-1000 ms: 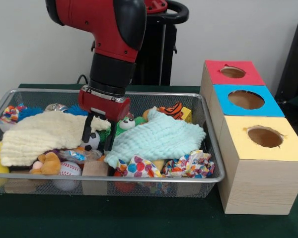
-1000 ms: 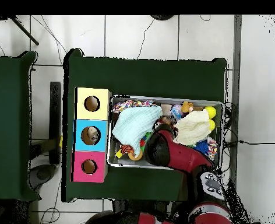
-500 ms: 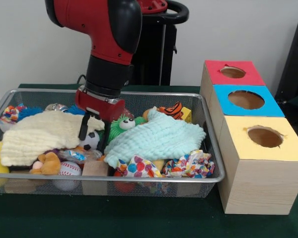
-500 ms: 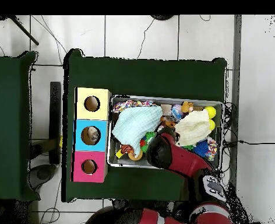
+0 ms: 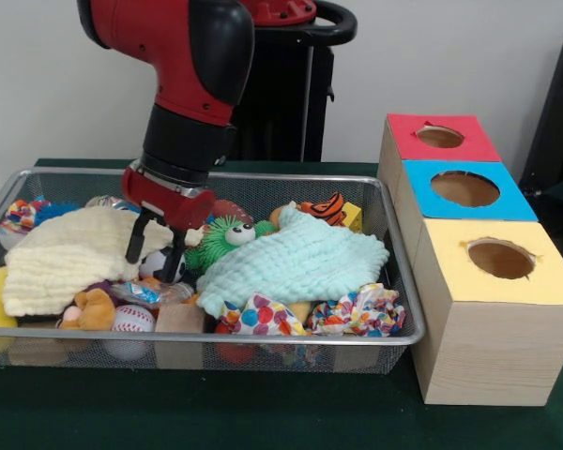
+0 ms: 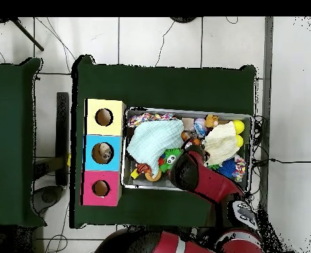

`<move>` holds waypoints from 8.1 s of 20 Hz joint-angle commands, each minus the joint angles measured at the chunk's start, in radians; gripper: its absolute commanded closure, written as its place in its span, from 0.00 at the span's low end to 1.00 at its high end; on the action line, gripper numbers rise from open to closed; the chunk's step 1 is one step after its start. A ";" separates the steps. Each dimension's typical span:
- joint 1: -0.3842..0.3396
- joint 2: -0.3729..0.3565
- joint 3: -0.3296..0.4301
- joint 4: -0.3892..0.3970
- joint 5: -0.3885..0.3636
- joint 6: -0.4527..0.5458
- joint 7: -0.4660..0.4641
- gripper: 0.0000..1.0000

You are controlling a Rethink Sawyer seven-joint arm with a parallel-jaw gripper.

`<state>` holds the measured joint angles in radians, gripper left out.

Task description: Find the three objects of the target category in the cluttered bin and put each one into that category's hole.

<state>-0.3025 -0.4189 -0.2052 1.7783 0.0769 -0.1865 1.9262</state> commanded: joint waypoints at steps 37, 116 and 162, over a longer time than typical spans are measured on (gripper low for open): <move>0.078 -0.115 0.051 0.063 0.145 0.109 0.214 0.00; 0.339 0.177 -0.215 -0.167 0.584 0.298 0.206 0.00; 0.288 0.086 -0.096 0.065 0.667 0.146 0.355 0.00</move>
<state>0.0152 -0.2929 -0.4512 1.7410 0.7366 0.0012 2.0102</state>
